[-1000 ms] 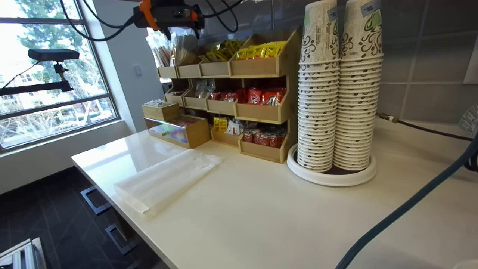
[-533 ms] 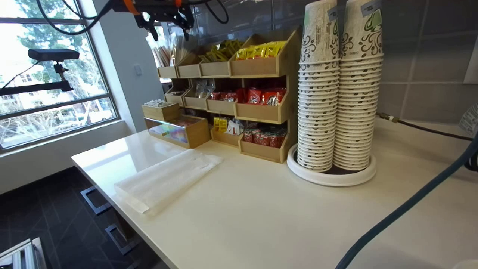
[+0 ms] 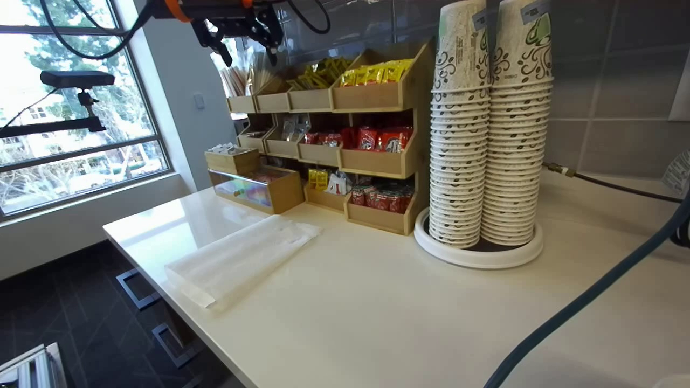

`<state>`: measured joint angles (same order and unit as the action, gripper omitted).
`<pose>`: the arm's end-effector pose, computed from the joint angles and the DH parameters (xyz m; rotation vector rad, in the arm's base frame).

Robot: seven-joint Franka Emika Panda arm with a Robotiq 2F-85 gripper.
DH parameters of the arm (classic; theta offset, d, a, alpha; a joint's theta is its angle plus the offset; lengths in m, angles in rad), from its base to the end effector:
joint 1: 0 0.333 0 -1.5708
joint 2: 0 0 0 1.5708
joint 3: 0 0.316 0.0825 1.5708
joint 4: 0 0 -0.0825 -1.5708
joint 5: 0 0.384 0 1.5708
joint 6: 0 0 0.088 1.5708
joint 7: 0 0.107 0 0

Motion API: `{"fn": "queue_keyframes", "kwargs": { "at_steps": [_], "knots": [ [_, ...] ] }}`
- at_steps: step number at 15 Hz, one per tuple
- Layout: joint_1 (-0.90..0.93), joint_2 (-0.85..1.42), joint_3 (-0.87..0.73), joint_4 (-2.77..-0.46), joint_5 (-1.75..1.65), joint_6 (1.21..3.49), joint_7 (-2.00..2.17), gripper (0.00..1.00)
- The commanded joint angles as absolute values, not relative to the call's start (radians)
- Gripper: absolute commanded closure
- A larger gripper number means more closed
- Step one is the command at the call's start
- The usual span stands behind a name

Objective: Pick up the yellow sachet from the counter and put it on the topmost shelf of the stand.

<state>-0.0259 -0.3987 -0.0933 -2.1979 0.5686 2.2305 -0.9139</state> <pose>0.4701 -0.0457 0.5936 -2.6280 -0.7230 -0.8946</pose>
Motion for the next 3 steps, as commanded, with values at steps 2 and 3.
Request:
{"fn": "queue_keyframes", "kwargs": {
  "at_steps": [2, 3],
  "knots": [
    [0.012, -0.401, -0.125, -2.199, 0.55, 2.236, -0.901, 0.0],
    [0.012, -0.401, -0.125, -2.199, 0.55, 2.236, -0.901, 0.0]
  ]
}}
